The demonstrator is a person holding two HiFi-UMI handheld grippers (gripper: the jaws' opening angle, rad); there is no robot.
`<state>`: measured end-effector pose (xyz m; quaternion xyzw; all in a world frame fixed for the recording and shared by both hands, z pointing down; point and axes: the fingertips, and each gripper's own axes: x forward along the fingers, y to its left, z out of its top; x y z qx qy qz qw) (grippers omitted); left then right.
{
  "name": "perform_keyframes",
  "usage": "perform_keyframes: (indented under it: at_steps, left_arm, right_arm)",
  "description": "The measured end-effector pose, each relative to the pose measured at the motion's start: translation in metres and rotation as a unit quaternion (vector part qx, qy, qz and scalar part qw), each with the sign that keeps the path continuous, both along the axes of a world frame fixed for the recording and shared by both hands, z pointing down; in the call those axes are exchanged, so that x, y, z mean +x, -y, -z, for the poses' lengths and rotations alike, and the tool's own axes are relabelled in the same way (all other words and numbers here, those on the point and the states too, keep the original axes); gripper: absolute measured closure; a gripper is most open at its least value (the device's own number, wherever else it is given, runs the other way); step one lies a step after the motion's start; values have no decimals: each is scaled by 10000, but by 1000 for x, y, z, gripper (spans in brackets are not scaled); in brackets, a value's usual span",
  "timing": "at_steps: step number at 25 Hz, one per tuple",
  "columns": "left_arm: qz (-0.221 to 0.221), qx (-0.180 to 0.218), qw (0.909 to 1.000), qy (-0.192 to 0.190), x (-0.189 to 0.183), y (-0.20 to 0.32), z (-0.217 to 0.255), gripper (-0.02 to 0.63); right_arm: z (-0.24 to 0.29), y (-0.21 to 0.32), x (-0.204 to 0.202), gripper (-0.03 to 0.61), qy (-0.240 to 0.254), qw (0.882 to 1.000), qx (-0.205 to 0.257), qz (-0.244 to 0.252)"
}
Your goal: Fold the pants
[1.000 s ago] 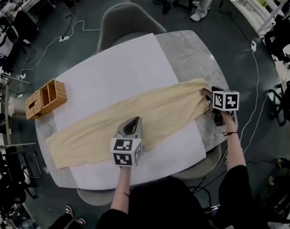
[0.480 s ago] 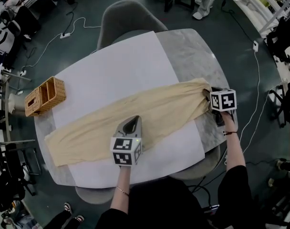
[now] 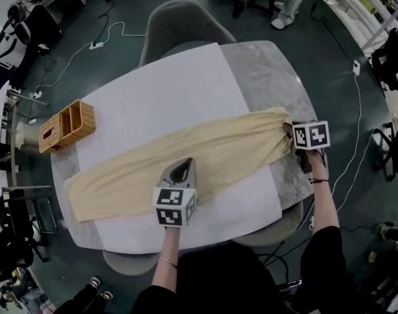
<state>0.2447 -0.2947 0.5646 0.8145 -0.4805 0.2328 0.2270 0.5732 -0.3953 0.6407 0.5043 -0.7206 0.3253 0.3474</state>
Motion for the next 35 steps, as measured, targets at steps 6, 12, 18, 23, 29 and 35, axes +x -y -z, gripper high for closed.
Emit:
perform_keyframes:
  at_steps: [6, 12, 18, 23, 29, 35]
  left_arm:
    - [90, 79, 9999, 46, -5, -5, 9, 606]
    - [190, 194, 9996, 29, -12, -10, 20, 606]
    - [349, 322, 9989, -9, -24, -20, 33, 606]
    - [443, 424, 9981, -26, -35, -32, 42, 606]
    - [534, 543, 9971, -74, -58, -47, 52, 606]
    - [627, 668, 9956, -198, -86, -61, 63, 606]
  right_arm:
    - [6, -3, -3, 531, 763, 9963, -308, -243]
    - [25, -6, -8, 534, 1573, 9856, -373, -506]
    - [55, -7, -17, 534, 1844, 9810, -271, -535]
    - [79, -13, -30, 534, 1844, 9821, -71, -378]
    - [112, -25, -53, 534, 2203, 9742, -77, -478]
    - [146, -34, -89, 534, 2322, 9716, -3, -445]
